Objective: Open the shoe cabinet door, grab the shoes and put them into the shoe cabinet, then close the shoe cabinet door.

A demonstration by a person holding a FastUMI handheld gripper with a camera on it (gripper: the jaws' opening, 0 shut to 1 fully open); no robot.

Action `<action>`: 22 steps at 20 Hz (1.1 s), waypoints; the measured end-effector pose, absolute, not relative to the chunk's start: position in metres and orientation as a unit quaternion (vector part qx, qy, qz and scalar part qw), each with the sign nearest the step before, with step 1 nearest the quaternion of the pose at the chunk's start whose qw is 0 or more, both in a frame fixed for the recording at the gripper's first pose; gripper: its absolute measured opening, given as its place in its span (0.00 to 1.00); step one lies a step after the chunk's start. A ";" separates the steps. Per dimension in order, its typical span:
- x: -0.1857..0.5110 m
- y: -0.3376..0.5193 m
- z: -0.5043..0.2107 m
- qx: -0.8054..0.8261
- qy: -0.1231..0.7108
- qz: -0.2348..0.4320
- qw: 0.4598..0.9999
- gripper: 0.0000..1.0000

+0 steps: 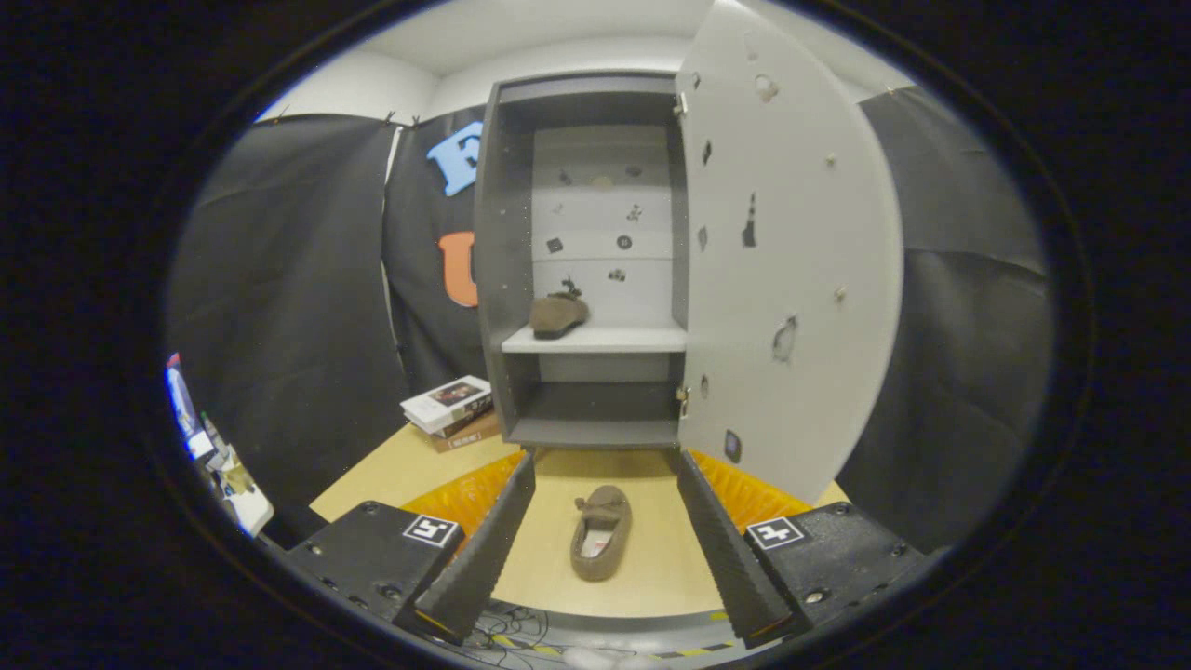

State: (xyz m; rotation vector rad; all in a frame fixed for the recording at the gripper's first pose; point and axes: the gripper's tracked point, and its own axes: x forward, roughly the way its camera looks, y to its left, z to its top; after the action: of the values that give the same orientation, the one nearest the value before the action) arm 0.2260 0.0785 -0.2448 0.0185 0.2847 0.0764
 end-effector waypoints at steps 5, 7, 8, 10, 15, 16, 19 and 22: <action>0.289 0.116 -0.354 0.008 0.221 0.055 0.974 0.98; 0.308 0.126 -0.396 -0.005 0.254 0.062 0.965 0.98; 0.318 0.130 -0.414 -0.006 0.268 0.064 0.961 0.98; 0.341 0.133 -0.447 -0.008 0.298 0.067 0.952 0.98; 0.384 0.129 -0.504 0.002 0.346 0.056 0.937 0.98; 0.390 0.129 -0.514 0.006 0.358 0.055 0.932 0.97; 0.413 0.134 -0.527 0.013 0.371 0.059 0.927 0.95; 0.431 0.137 -0.538 0.018 0.385 0.056 0.921 0.95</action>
State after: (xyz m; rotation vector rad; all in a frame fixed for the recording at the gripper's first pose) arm 0.4313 0.1366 -0.5380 0.0362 0.7910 0.1150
